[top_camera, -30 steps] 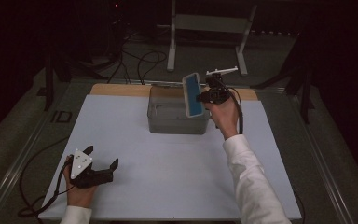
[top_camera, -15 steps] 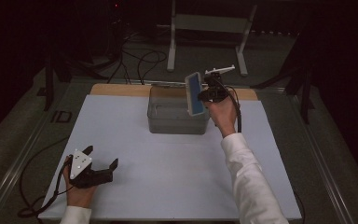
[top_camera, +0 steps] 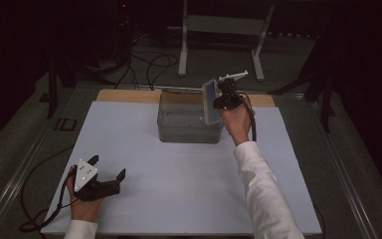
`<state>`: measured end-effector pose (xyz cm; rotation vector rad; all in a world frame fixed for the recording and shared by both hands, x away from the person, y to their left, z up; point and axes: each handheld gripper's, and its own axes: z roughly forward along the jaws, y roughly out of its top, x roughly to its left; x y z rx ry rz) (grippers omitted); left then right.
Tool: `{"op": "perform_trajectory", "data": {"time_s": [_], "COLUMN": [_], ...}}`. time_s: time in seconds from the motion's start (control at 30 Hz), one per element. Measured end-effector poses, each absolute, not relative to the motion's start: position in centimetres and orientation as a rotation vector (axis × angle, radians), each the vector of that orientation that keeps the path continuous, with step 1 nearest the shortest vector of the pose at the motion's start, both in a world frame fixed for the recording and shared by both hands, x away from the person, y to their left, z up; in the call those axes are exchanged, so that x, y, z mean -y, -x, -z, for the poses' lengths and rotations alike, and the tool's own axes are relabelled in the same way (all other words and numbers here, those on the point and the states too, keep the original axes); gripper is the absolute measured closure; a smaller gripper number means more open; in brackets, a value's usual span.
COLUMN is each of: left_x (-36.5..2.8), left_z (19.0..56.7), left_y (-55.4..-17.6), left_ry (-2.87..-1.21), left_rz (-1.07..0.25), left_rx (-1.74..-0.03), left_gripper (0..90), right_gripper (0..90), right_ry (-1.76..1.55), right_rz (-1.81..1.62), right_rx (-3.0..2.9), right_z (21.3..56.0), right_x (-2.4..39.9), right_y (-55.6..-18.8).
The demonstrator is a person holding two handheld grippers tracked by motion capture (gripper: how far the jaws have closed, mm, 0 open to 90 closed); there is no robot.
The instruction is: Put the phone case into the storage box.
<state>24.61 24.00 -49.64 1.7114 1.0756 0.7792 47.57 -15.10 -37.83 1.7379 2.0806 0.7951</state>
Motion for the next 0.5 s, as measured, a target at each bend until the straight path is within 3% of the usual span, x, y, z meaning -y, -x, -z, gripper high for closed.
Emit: {"op": "perform_trajectory", "data": {"time_s": [0.5], "left_x": [-24.0], "left_z": [49.6], "left_y": [-24.6], "left_ry": [-1.709], "left_rz": [-0.779], "left_rx": [-1.074], "left_gripper": [0.0], "right_gripper": [82.0], "right_ry": [-1.776], "right_rz": [-0.734], "right_rx": [-2.069], "right_z": [39.5], "right_x": [15.1], "right_y": [-48.1]}}
